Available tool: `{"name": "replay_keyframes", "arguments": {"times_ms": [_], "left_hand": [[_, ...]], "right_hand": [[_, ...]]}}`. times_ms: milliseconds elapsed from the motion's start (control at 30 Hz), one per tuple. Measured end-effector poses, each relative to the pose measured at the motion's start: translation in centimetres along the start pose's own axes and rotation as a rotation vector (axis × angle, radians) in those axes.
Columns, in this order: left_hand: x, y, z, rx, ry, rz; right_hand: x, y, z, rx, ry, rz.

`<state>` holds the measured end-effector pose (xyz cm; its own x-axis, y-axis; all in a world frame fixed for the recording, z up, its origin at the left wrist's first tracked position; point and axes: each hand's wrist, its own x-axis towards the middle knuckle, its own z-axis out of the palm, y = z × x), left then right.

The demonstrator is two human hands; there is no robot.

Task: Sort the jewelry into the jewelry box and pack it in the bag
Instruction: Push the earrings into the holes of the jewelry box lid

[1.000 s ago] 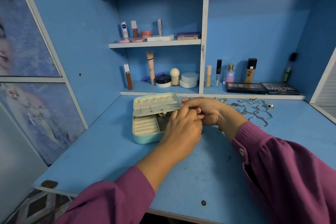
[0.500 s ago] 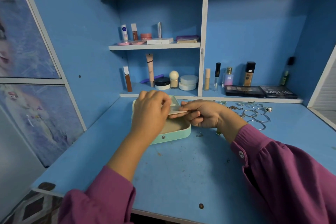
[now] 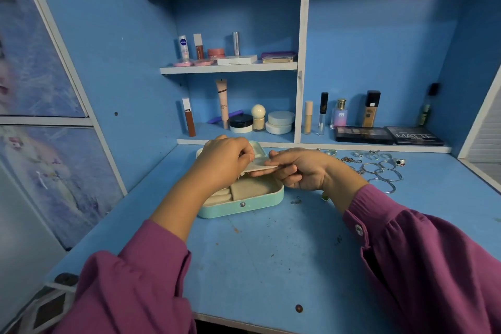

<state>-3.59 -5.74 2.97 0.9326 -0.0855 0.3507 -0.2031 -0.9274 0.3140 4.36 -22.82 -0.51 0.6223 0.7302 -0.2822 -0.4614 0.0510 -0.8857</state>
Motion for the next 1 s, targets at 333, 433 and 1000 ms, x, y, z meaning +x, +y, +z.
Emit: {"name": "replay_keyframes", "arguments": {"times_ms": [333,433,1000], "left_hand": [[0.1,0.0,0.0,0.049,-0.046,-0.005],[0.3,-0.1,0.1,0.09,-0.044,0.028],[2.2,-0.6,-0.3,0.353,-0.226,0.217]], "right_hand": [[0.0,0.0,0.0,-0.028,0.005,0.005],[-0.2,-0.1,0.3,-0.037,0.022,0.002],[-0.7,-0.1,1.1,-0.057,0.063,-0.005]]}}
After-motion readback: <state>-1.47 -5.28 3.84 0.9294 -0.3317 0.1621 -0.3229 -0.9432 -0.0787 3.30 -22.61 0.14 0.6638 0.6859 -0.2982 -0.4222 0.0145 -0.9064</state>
